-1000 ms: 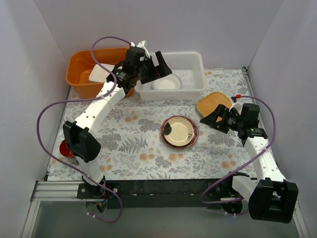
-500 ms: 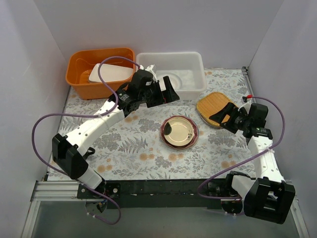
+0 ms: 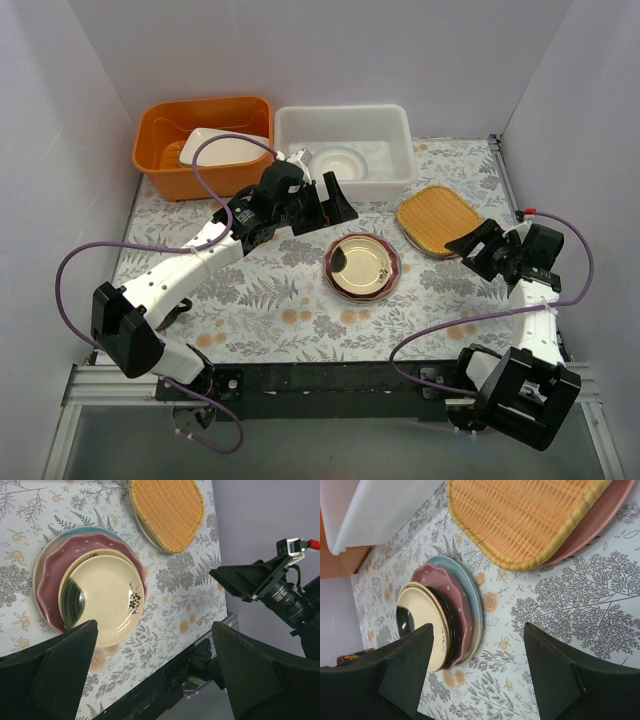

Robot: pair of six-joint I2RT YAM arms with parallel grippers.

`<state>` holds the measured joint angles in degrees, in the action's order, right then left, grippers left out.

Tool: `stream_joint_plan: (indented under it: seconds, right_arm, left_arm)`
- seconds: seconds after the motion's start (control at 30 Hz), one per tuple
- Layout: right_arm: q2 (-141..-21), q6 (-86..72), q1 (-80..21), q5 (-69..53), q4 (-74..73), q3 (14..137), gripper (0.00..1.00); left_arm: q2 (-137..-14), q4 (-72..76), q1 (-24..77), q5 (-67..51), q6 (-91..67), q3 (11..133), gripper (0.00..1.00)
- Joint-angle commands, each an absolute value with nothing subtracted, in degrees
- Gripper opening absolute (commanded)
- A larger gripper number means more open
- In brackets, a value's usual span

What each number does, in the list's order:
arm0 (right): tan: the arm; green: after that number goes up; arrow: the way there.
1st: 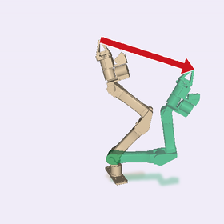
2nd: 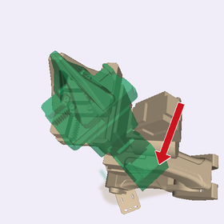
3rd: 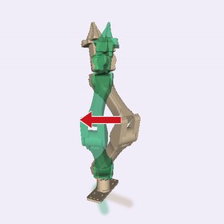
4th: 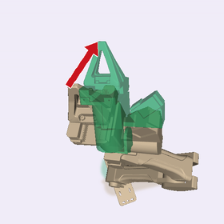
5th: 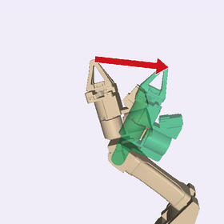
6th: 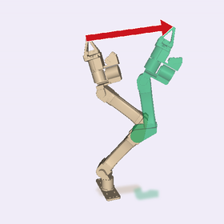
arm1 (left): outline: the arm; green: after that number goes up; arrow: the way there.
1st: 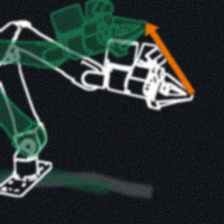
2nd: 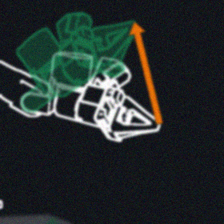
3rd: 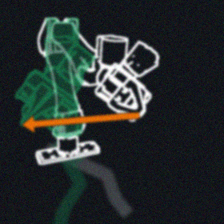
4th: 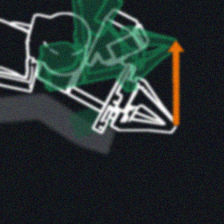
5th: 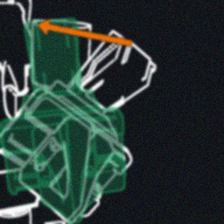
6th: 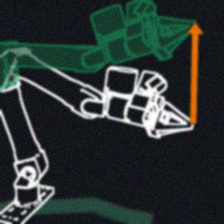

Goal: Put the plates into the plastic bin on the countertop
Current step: Pick up the plate at the center of the board.

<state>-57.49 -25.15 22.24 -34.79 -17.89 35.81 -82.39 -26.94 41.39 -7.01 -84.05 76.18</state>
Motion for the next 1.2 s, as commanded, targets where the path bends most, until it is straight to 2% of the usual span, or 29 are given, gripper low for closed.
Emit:
stream_joint_plan:
  seconds: [0.0,0.4,0.47,0.87,1.17]
  right_arm:
    - [-58.3,-23.9,25.3,-37.4,-14.3,33.3,0.79]
    - [-62.0,-26.7,28.6,-38.6,-6.9,30.1,0.71]
    - [-62.4,-26.9,29.2,-38.4,-6.7,30.2,0.66]
    - [-63.6,-30.5,30.0,-33.8,0.2,29.0,0.65]
    - [-71.6,-35.8,30.0,-35.2,7.8,30.7,0.62]
  left_arm:
    - [-80.2,-24.7,42.4,-8.2,-85.1,75.1,0.98]
    - [-79.3,-22.6,45.4,-6.0,-87.0,72.1,0.98]
    - [-79.3,-22.3,45.8,-6.1,-87.0,71.6,0.98]
    - [-79.9,-21.1,46.5,-5.9,-87.4,70.2,0.98]
    - [-81.3,-20.0,46.6,-7.6,-86.9,70.3,0.98]
